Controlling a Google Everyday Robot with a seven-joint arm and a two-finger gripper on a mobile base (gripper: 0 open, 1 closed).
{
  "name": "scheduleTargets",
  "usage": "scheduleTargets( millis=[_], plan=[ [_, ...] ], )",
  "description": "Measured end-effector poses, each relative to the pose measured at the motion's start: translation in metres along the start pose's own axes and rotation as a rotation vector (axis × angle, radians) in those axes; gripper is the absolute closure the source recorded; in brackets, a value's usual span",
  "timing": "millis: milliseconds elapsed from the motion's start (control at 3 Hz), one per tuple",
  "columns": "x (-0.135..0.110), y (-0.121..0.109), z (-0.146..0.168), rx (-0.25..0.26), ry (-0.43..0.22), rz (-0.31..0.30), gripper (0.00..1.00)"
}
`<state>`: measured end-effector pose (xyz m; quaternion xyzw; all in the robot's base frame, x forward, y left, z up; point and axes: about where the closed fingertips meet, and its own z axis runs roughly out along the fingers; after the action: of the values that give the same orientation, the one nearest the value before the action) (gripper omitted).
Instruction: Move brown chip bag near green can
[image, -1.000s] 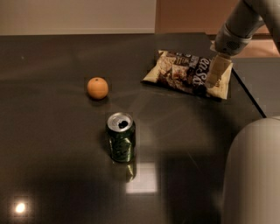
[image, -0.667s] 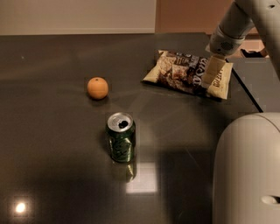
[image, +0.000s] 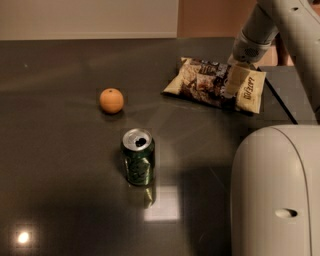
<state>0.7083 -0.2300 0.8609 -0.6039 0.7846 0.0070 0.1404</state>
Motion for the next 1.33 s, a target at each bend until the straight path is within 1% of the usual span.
scheduleTargets(
  millis=[667, 1000, 1333],
  plan=[
    [-0.005, 0.000, -0.003, -0.006, -0.012, 0.008, 0.66],
    [-0.007, 0.004, -0.011, -0.005, -0.026, 0.008, 0.89],
    [-0.012, 0.017, -0.025, -0.015, -0.038, -0.004, 1.00]
  ],
)
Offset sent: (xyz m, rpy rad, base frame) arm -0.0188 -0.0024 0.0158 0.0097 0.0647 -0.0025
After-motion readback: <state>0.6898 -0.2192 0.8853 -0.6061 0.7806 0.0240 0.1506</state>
